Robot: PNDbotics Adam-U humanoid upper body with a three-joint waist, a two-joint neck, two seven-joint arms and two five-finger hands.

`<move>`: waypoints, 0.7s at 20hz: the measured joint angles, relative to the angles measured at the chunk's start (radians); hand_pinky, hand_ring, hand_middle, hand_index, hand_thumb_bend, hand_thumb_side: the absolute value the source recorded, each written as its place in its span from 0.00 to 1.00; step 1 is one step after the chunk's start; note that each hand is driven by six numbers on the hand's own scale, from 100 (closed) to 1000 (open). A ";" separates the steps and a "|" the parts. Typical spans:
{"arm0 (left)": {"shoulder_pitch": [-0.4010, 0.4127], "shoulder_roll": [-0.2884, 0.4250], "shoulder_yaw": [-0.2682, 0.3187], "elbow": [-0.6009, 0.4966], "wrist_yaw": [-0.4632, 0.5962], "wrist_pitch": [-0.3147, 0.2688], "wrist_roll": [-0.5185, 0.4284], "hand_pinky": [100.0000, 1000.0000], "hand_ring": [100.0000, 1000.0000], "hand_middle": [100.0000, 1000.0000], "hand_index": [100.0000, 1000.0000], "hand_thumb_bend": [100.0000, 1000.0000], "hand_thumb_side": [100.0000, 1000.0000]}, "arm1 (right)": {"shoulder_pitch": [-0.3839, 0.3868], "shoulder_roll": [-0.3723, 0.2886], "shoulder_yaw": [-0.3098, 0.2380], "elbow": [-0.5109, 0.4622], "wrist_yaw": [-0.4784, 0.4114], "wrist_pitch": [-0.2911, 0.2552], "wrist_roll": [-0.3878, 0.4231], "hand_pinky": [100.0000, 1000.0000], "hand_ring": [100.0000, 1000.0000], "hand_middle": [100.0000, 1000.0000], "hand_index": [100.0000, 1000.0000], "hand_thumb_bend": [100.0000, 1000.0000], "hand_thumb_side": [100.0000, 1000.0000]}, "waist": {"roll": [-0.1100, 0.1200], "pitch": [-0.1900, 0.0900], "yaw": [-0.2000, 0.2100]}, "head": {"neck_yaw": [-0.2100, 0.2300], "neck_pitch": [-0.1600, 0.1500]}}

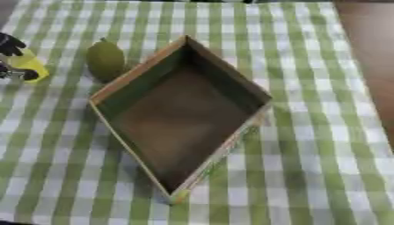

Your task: Pick up objects on the table and place them in the box.

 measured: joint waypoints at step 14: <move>-0.025 0.003 0.009 -0.058 0.027 0.017 0.016 0.90 0.86 0.74 0.90 0.47 0.26 | 0.001 0.000 0.000 0.000 0.000 0.001 0.000 0.88 0.62 0.58 0.82 0.00 0.41 | 0.002 0.002 0.002 | 0.005 -0.004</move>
